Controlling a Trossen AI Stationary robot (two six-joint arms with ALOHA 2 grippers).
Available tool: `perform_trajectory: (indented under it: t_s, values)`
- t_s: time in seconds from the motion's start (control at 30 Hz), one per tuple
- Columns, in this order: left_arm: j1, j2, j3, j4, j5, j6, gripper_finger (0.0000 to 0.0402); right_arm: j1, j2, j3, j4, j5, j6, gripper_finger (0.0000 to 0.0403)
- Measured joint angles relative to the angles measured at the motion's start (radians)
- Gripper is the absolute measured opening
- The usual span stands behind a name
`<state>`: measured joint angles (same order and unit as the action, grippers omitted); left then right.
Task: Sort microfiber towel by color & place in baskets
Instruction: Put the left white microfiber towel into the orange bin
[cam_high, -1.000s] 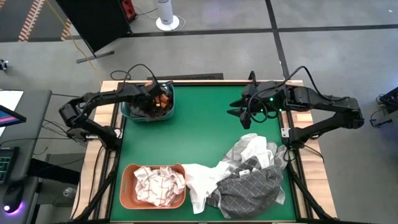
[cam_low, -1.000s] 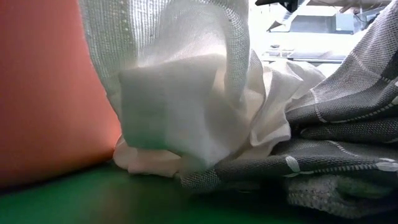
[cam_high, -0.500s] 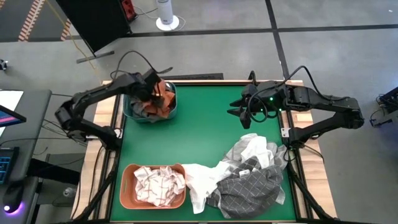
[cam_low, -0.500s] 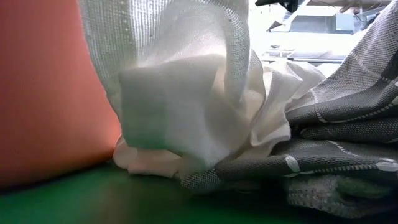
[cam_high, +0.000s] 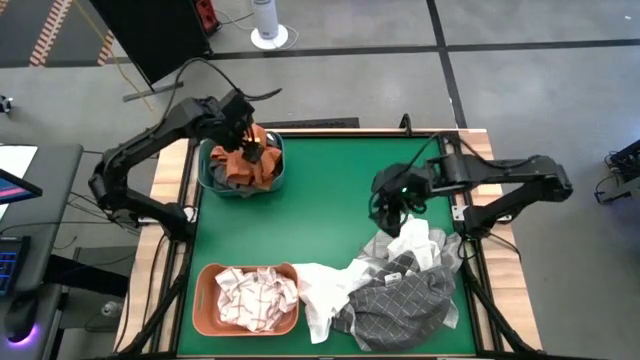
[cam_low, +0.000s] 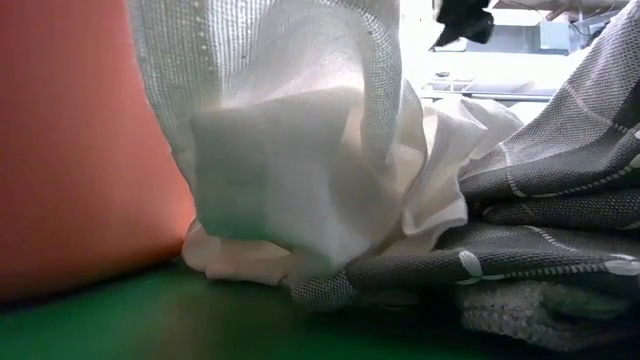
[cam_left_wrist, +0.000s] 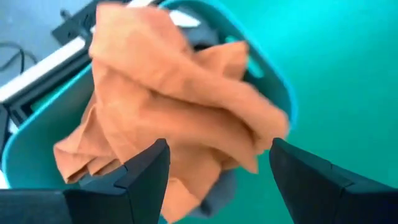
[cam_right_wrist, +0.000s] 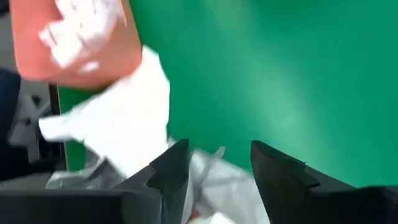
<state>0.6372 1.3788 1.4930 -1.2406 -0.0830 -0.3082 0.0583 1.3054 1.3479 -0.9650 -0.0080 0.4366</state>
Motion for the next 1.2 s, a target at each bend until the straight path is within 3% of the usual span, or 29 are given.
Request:
perform_trajectory:
  t_s: [0.2,0.47,0.77,0.93,1.2]
  values:
    - [-0.05,0.0,0.116,-0.02,-0.005,0.047,0.0263,0.128,0.089,0.001,0.053,-0.103,0.028,0.0235]
    - [-0.122,-0.001,0.197,-0.017,-0.012,0.121,0.0263,0.264,0.294,0.0,0.157,-0.103,0.049,0.0292]
    - [-0.231,-0.059,0.2,0.04,-0.011,0.217,0.0263,0.278,0.497,0.001,0.15,-0.077,0.096,0.0289]
    - [-0.3,-0.106,0.2,0.059,-0.01,0.244,0.0263,0.283,0.564,0.001,0.093,-0.089,0.106,0.0237]
    - [-0.356,-0.163,0.2,0.062,-0.009,0.21,0.0263,0.245,0.542,0.001,0.102,-0.102,0.094,0.0025]
